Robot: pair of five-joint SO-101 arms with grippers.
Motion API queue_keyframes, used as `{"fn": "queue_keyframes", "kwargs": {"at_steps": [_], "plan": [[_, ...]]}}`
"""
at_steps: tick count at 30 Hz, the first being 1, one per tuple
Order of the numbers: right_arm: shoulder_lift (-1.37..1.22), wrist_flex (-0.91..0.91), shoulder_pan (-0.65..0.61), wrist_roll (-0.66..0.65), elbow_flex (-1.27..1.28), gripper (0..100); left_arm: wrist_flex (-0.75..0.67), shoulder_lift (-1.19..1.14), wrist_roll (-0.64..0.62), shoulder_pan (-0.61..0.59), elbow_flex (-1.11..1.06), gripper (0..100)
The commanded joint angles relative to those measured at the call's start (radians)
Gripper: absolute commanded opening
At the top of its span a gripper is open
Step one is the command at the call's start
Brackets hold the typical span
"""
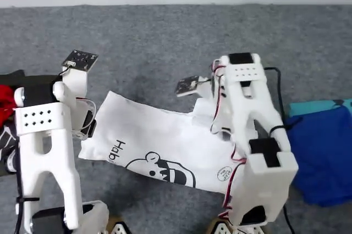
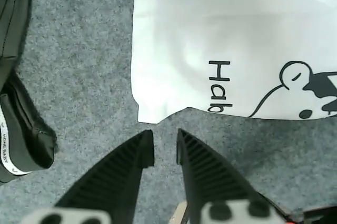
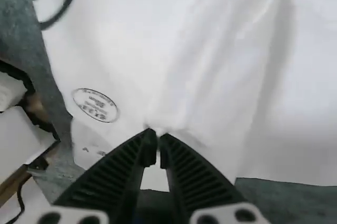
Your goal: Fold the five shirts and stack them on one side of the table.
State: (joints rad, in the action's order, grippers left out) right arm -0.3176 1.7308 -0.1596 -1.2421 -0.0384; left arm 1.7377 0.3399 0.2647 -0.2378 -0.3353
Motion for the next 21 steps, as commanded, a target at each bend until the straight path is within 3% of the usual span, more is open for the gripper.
{"fn": "queue_keyframes", "kwargs": {"at_steps": [1,16,21], "plan": [[0.084,-0.042,-0.008,0.029,0.064,1.1,0.002,0.000,-0.008,0.014,0.005,8],[0.154,-0.156,-0.042,0.058,0.305,1.8,0.002,0.000,-0.008,0.014,0.005,8],[0.222,-0.156,-0.059,0.199,0.302,20.8,0.002,0.000,-0.008,0.014,0.005,8]]}}
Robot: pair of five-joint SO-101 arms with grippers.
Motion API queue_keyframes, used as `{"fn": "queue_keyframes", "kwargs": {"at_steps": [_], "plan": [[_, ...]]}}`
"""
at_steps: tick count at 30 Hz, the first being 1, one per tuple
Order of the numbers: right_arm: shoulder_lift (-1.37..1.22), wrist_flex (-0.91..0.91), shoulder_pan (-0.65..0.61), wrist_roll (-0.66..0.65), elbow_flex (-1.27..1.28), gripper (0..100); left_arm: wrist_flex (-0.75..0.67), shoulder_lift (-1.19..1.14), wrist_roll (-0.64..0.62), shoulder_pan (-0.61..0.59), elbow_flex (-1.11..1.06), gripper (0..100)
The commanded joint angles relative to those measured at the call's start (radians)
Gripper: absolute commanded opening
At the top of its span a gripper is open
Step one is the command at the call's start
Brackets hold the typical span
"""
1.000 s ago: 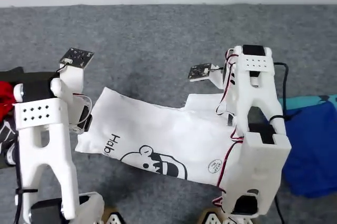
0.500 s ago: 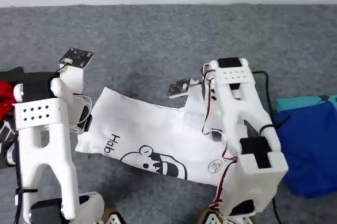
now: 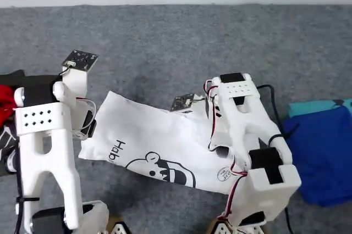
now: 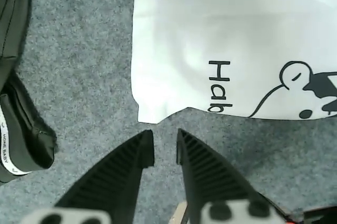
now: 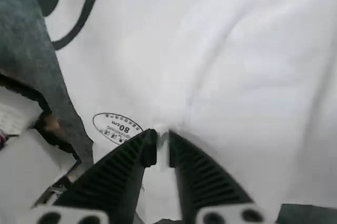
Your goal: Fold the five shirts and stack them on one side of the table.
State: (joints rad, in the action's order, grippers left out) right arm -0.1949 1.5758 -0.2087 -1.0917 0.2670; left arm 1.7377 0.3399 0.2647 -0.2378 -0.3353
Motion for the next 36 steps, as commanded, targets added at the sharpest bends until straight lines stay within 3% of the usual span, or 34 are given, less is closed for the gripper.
{"fn": "queue_keyframes", "kwargs": {"at_steps": [1,7,12,18,25,36], "plan": [[0.125,-0.001,-0.010,0.057,-0.002,24.6,0.002,0.000,-0.008,0.014,0.005,8],[0.269,-0.013,-0.007,0.064,-0.006,23.9,0.002,0.000,-0.008,0.014,0.005,8],[0.205,-0.119,0.124,0.092,-0.101,24.1,0.002,0.000,-0.008,0.014,0.005,8],[-0.134,-0.073,0.222,0.000,-0.414,25.9,0.000,0.000,-0.008,0.014,0.005,8],[-0.512,0.088,0.231,-0.137,-0.930,25.9,0.000,0.000,-0.008,0.014,0.005,8],[-0.967,0.182,0.229,-0.149,-1.514,25.8,0.000,0.000,-0.008,0.015,0.004,8]]}}
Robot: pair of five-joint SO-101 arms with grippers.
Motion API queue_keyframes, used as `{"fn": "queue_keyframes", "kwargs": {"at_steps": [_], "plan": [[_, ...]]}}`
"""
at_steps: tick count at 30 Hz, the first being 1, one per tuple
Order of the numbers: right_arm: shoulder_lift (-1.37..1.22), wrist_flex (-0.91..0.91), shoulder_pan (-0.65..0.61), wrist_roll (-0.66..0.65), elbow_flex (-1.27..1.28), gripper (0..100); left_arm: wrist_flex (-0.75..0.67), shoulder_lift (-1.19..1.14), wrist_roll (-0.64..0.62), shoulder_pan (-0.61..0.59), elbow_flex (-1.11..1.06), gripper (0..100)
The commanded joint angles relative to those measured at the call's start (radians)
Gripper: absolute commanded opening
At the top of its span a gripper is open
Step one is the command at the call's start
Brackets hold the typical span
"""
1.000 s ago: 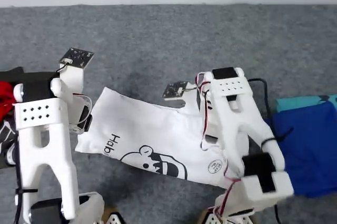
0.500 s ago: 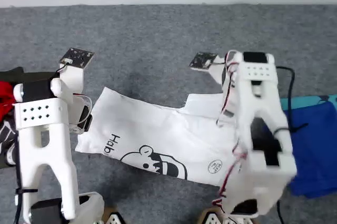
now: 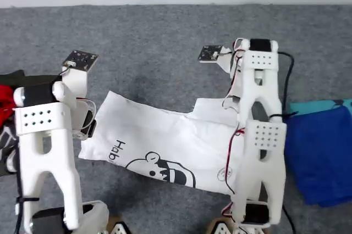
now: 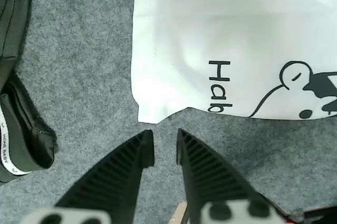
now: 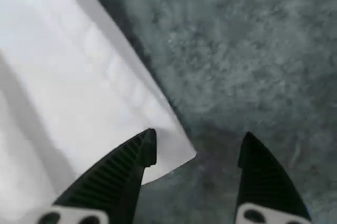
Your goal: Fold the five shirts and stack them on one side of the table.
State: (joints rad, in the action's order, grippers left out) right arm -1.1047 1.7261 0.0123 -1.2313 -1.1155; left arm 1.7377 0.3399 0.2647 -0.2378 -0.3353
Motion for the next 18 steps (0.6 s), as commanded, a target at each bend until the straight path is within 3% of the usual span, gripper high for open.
{"fn": "queue_keyframes", "kwargs": {"at_steps": [1,5,9,14,18], "plan": [[-0.091,0.044,0.010,-0.009,-0.164,25.8,0.000,0.000,-0.008,0.015,0.004,8],[-0.191,0.062,0.015,-0.009,-0.250,20.9,0.000,0.000,-0.008,0.015,0.004,8],[-0.211,0.064,0.013,-0.006,-0.278,0.5,0.000,0.000,-0.008,0.015,0.004,8],[-0.171,0.070,0.018,0.000,-0.273,0.9,0.000,0.000,-0.008,0.015,0.004,8],[-0.096,0.073,0.016,0.077,-0.265,1.0,0.000,0.000,-0.008,0.015,0.004,8]]}}
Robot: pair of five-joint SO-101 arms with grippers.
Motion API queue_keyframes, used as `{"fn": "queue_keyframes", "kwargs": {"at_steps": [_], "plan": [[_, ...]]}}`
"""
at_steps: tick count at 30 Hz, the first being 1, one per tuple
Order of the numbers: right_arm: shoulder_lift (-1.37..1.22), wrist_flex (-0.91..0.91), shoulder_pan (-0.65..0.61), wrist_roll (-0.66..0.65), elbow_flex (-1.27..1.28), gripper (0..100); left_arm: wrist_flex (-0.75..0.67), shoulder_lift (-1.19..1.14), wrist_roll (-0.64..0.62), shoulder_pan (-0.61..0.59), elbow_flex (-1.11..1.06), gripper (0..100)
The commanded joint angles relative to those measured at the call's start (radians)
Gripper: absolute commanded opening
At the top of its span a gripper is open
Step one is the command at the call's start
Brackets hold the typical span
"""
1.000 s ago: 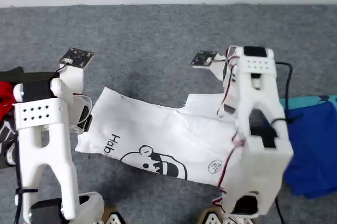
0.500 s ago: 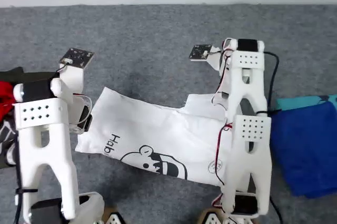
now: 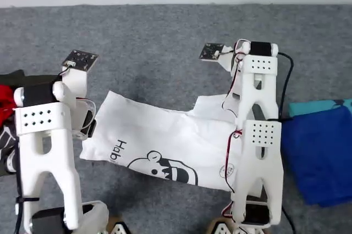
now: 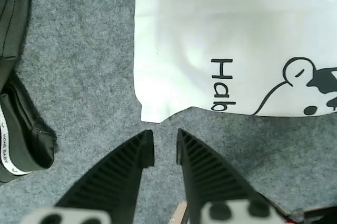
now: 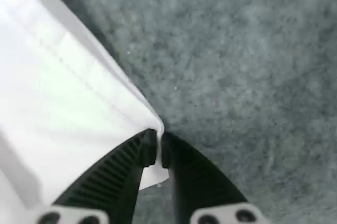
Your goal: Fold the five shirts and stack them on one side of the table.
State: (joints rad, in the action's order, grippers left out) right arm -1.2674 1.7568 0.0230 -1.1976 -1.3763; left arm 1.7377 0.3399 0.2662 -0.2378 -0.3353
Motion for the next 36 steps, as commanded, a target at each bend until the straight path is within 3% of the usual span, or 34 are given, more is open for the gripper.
{"fn": "queue_keyframes", "kwargs": {"at_steps": [1,9,16,23,36], "plan": [[0.088,0.042,0.005,0.049,0.014,1.0,0.000,0.000,-0.009,0.015,0.004,8],[0.417,0.041,0.005,0.048,0.493,1.1,0.000,0.000,-0.009,0.015,0.004,8],[0.725,0.015,-0.002,-0.043,0.878,1.1,0.000,0.000,-0.009,0.015,0.004,8],[0.835,0.013,-0.018,-0.041,0.971,1.1,0.002,0.000,-0.009,0.015,0.004,8],[0.941,0.036,-0.162,0.005,1.063,1.1,0.005,0.000,-0.009,0.015,0.004,8]]}}
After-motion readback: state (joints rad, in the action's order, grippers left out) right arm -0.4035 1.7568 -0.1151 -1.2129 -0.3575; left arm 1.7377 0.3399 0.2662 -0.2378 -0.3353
